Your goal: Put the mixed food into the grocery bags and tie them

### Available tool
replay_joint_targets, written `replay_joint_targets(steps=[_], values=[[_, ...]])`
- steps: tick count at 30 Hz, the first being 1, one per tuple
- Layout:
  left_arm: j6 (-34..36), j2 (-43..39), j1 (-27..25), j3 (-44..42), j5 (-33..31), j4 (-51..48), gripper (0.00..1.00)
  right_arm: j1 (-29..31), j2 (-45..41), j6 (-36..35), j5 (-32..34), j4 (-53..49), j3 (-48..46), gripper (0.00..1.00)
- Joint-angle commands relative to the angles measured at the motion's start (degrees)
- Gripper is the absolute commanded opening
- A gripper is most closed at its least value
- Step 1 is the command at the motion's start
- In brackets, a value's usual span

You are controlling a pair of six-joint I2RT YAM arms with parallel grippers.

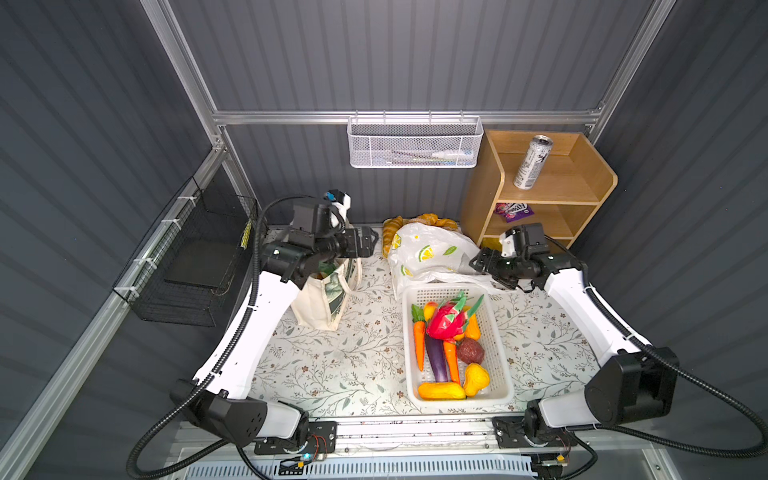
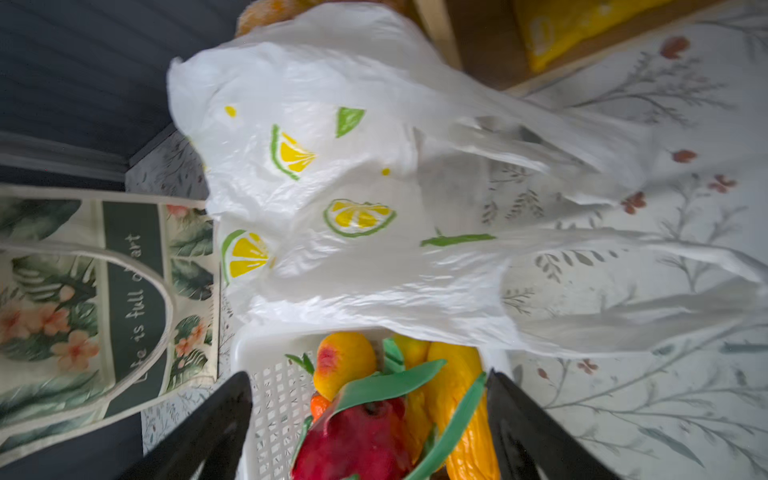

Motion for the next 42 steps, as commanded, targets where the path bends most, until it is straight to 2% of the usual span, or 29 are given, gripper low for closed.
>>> replay_joint_targets(steps=[1,5,6,8,20,28,34,38,42], values=[[-4.98,-1.55,-4.91,-4.82,0.15,-0.23,1.0,-2.99,-0.72,2.99,-0.32,2.03,-3.21,0.92],[-5.78,-1.4,-10.96,-9.53,-3.15,-1.59,1.0,-7.28,-0.65,7.89,-4.0,8.31,-9.23,0.99],[-5.95,-1.24,-11.58,-9.85,-3.39,-1.6,1.0,-8.1,-0.37,8.91,-6.9,10.2,-10.22,0.99],[-5.97,-1.02,-12.37,-12.77,-4.0,-1.42,1.0,-9.12,0.93,10.38,-9.0,12.52,-11.07,0.99],[-5.45,2.47,-14.18,-16.62,-1.05,0.24,1.0,-10.48,11.01,19.78,-17.04,25.48,-11.02,0.98],[-5.91,2.75,-14.63,-18.96,-1.41,2.01,1.0,-10.65,8.89,19.05,-17.5,27.23,-15.12,0.96],[-5.9,3.1,-14.63,-19.44,-1.28,2.84,1.0,-10.83,-2.38,15.01,-13.62,21.65,-16.98,0.95],[-6.06,3.11,-14.63,-19.74,-0.98,3.56,1.0,-12.26,-7.76,16.49,-12.81,21.77,-21.72,0.98],[-5.82,3.64,-14.62,-19.41,-0.01,3.52,1.0,-13.54,-6.17,18.73,-14.81,24.68,-24.23,0.99]])
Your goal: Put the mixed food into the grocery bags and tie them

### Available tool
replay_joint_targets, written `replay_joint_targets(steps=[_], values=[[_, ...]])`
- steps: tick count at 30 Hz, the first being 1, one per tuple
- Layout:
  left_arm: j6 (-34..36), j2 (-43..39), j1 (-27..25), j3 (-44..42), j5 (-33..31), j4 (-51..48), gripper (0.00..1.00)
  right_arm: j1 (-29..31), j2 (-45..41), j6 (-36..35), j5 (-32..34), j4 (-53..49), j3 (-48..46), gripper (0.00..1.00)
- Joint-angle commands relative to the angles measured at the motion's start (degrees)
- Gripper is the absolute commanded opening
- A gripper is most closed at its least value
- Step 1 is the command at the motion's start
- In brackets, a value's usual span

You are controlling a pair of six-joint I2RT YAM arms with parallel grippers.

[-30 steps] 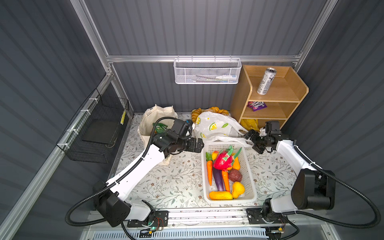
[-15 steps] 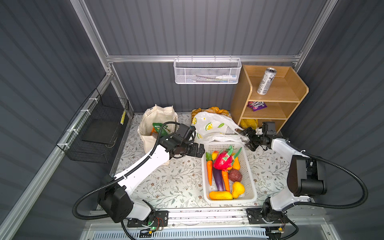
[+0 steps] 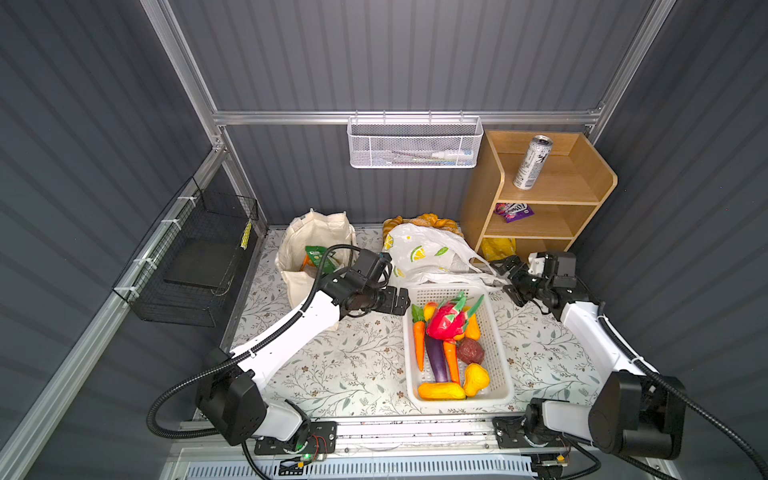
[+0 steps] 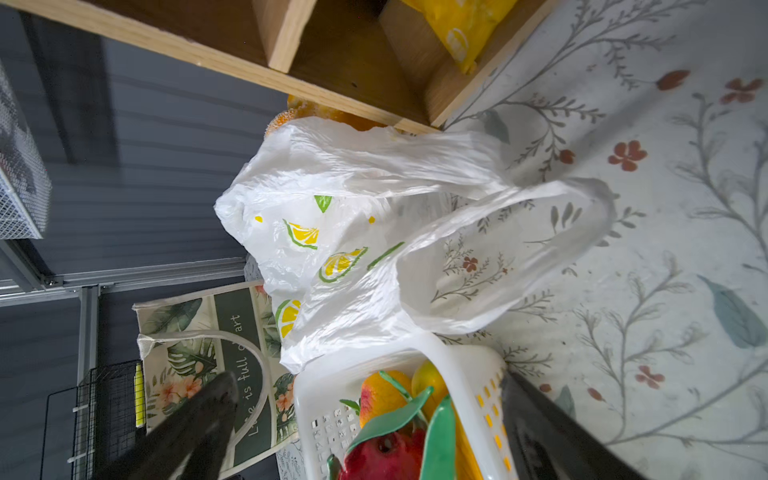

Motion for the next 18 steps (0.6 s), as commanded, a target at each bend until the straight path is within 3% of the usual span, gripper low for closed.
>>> replay_joint_targets(steps=[1,13,16,18], values=[[-0.33,0.84,-0.33,-0.07,1.54,-0.15,1.0,-0.83,3.49,2.13,-1.43,1.55,-2.48,0.99],[-0.41,-0.67,-0.77,-1.9,3.32,-1.48,1.0,-0.01,17.99,12.2,-8.08,18.68,0.12,0.96],[-0.68,-0.94,-1.03,-3.13,4.68,-1.5,1.0,0.91,21.27,13.86,-9.43,20.71,2.58,0.85],[-0.94,-1.38,-1.12,-4.25,5.42,-1.48,1.0,1.42,22.67,15.37,-10.77,22.99,3.66,0.68]])
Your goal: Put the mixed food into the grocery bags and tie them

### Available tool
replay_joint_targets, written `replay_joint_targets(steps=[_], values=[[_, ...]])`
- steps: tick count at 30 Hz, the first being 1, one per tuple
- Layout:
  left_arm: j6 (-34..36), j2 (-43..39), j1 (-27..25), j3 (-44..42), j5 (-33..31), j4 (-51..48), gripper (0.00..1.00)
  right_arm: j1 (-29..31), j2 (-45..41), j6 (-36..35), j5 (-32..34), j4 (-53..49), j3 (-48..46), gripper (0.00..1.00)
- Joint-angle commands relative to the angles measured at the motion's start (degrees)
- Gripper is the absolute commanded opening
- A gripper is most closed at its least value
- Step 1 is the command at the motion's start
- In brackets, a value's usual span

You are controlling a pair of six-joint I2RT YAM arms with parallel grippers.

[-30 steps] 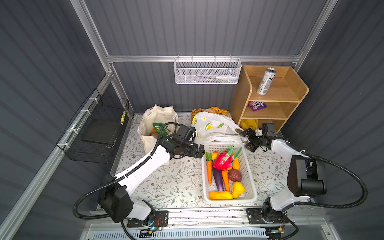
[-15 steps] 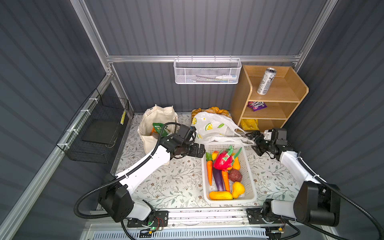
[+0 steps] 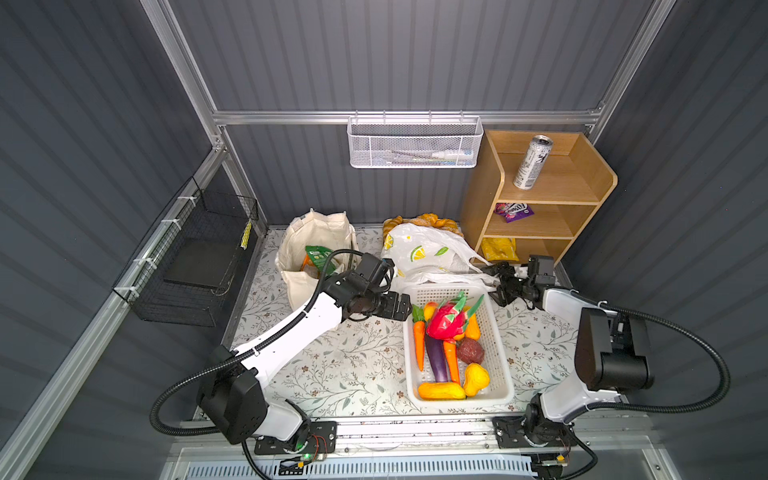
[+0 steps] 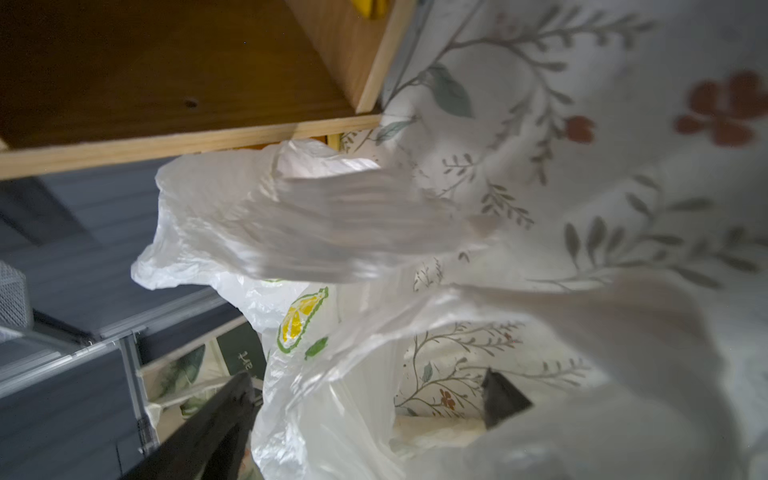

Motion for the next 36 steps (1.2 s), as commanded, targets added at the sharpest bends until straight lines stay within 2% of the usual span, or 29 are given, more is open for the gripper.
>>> replay_joint_targets(steps=[1,2,3,5,6,12,16,22,28,36], values=[[-1.12,-1.95,-0.49,-2.27,2.64,-1.46,1.0,1.06,1.57,3.38,-3.53,5.97,2.79,0.51],[-1.24,-2.39,-0.49,-2.96,2.97,-1.4,1.0,1.32,1.59,3.67,-3.98,6.44,3.38,0.35],[-1.45,-2.8,-0.49,-3.62,3.35,-1.35,1.0,1.58,1.3,3.69,-4.24,6.75,3.98,0.24],[-1.84,-3.62,-0.46,-5.4,4.23,-1.07,1.0,2.27,0.2,2.78,-4.48,5.64,5.87,0.06],[-2.03,-3.99,-0.49,-6.31,4.91,-0.73,1.0,2.67,-0.35,2.36,-4.78,5.27,6.88,0.0],[-3.92,-4.5,-0.58,-11.17,9.34,2.91,1.0,6.37,-2.91,-1.04,-6.56,0.83,17.6,0.0],[-5.2,-3.69,-1.21,-12.89,13.05,6.49,1.0,9.41,-1.78,-2.06,-8.77,-0.75,28.17,0.0],[-7.28,-1.04,-3.33,-13.32,15.69,12.27,1.0,12.28,3.53,-3.34,-11.44,-5.88,46.94,0.0],[-9.42,3.12,-7.25,-12.12,16.72,17.51,1.0,12.63,10.33,-4.08,-11.92,-11.61,63.58,0.0],[-12.45,8.71,-11.05,-10.04,16.6,23.91,0.99,12.59,16.88,-6.73,-12.66,-18.89,77.36,0.0]])
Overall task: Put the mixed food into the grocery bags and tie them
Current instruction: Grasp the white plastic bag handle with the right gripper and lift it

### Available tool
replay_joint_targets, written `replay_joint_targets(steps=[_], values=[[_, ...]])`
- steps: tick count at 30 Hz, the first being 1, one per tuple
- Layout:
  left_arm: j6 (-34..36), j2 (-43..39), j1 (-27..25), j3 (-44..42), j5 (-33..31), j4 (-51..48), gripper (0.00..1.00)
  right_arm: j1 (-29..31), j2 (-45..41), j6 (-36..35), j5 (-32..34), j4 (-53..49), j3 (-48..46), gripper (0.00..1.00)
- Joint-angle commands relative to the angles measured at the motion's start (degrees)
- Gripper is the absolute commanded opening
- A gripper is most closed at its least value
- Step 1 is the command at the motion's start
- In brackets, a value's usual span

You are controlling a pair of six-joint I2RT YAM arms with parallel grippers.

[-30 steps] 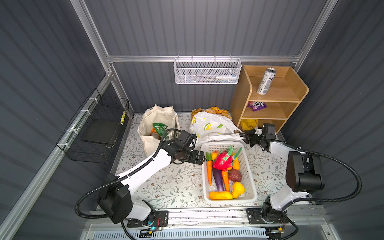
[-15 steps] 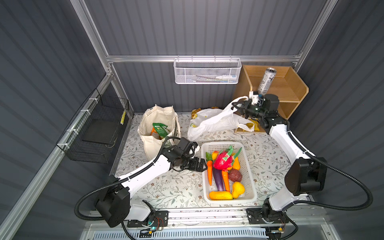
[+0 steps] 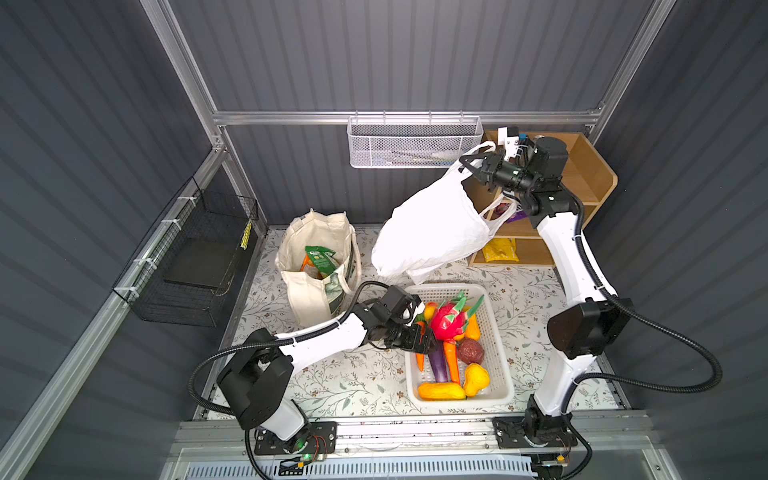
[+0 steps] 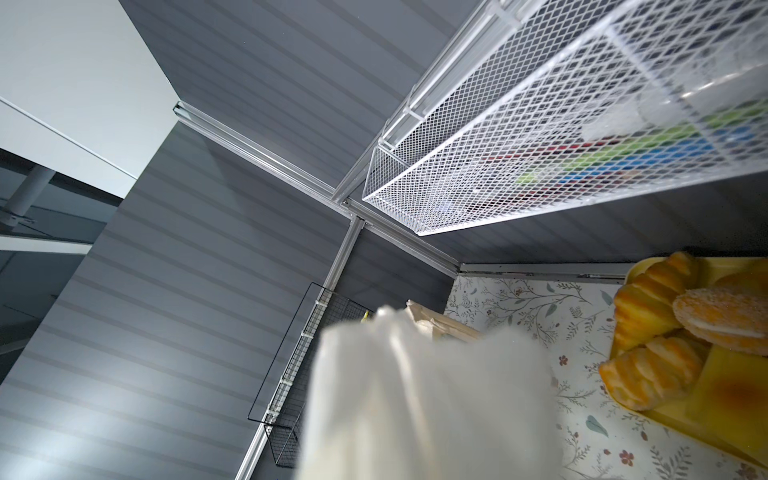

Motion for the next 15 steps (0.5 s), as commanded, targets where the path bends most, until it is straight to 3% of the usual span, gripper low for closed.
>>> replay_joint_targets(steps=[1,11,15], values=[[-2.34,2.36,-1.46,3.21,1.22,5.43,0.99,-0.17,1.6,-2.33,-1.74,-4.61,4.23,0.0],[-1.08,12.08,-3.45,13.48,0.97,6.53,0.99,-0.43,2.46,-2.12,-2.85,-5.75,6.79,0.0],[3.15,9.21,-3.39,14.66,-5.01,-0.04,1.0,-0.18,1.76,-2.81,-4.07,-6.34,6.72,0.0]])
